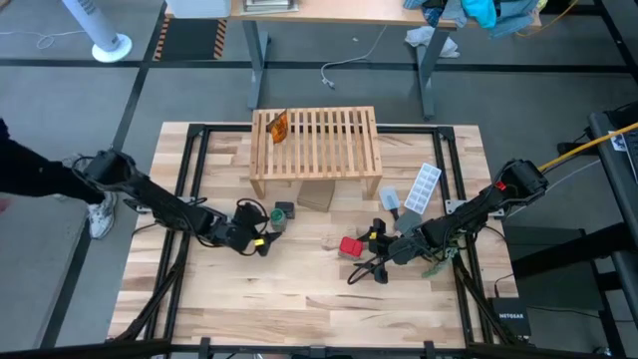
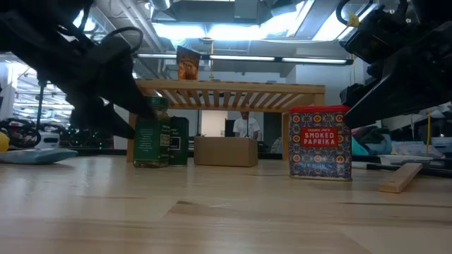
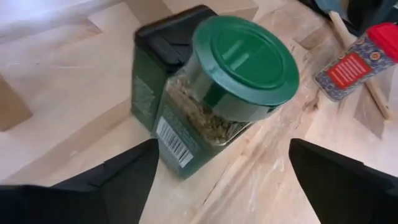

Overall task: Shelf spices
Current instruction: Put the green seasoning bottle on the shelf

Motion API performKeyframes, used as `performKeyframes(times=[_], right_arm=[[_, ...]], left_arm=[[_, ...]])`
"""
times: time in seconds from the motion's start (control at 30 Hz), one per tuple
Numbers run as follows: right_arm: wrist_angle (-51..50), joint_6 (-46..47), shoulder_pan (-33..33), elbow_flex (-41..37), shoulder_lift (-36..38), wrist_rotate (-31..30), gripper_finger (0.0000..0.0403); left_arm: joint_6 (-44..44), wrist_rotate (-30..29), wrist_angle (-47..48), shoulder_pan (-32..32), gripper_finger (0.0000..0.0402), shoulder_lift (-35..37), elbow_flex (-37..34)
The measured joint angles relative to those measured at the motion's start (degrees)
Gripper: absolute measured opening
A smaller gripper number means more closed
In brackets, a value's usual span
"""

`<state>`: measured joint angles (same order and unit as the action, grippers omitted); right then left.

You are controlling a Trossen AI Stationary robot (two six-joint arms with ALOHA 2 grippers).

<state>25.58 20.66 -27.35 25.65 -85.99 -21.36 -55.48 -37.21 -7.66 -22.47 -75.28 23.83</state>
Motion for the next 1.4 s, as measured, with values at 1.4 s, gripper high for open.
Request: performKeyframes(times=[1.4], right_arm=[[-0.02,0.00,0.00,0.00,-0.01,0.01,0.0342]], left_arm=[[3.41,-14.45,-21.82,-0.02,0.0266,-23.83,4.02]])
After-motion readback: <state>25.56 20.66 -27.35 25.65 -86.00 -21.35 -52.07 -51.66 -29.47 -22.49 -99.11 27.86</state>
